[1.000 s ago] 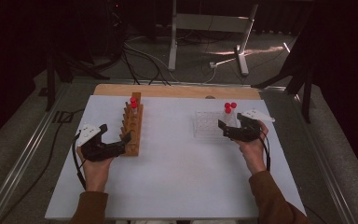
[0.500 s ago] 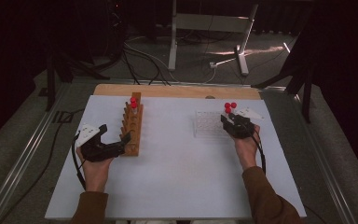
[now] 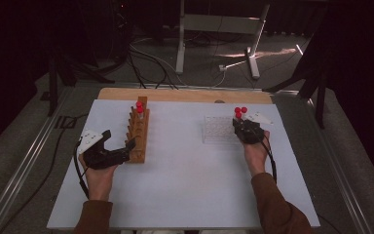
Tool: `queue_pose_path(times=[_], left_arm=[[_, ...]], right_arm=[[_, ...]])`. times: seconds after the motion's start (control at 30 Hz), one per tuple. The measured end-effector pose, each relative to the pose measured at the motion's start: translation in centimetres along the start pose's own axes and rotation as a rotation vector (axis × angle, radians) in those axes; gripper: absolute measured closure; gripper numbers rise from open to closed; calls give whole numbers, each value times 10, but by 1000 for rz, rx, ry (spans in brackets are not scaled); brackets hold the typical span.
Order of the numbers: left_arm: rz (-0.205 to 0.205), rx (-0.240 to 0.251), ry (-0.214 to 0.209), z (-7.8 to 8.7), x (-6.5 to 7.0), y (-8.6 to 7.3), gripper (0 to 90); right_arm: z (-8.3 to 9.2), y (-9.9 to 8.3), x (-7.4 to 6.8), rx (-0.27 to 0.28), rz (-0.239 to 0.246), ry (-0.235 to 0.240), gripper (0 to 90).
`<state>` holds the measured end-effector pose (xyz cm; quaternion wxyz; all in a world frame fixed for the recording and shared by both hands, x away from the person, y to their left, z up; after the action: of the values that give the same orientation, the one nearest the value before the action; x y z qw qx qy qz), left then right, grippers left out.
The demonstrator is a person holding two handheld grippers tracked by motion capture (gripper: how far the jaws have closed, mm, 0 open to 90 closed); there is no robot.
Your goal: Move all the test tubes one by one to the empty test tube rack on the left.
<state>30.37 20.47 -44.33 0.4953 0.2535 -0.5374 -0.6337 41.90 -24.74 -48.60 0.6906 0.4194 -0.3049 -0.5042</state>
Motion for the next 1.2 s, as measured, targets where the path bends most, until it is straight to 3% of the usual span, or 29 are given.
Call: queue_pose_path(times=[0.8,1.03,1.13,1.2], left_arm=[[13,-5,12,1,-3,-2,5],[20,-4,18,1,-5,-2,5],[21,-6,22,2,-6,-3,6],[27,-6,23,2,-7,-3,6]], right_arm=[[24,22,2,84,9,26,740],[39,33,-1,118,45,50,740],[44,33,-2,122,37,80,740],[48,32,-5,118,59,100,740]])
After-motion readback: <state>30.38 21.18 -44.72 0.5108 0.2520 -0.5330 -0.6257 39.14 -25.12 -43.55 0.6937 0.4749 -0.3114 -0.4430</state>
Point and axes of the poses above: each handheld gripper's, and its own axes: z roughly backward along the jaws, y roughly out of its top, x roughly to its right, the point moved 1 cm from there along -z, roughly forward along the jaws, and after that the axes turned 1 degree about y, right-handed, at the moved point
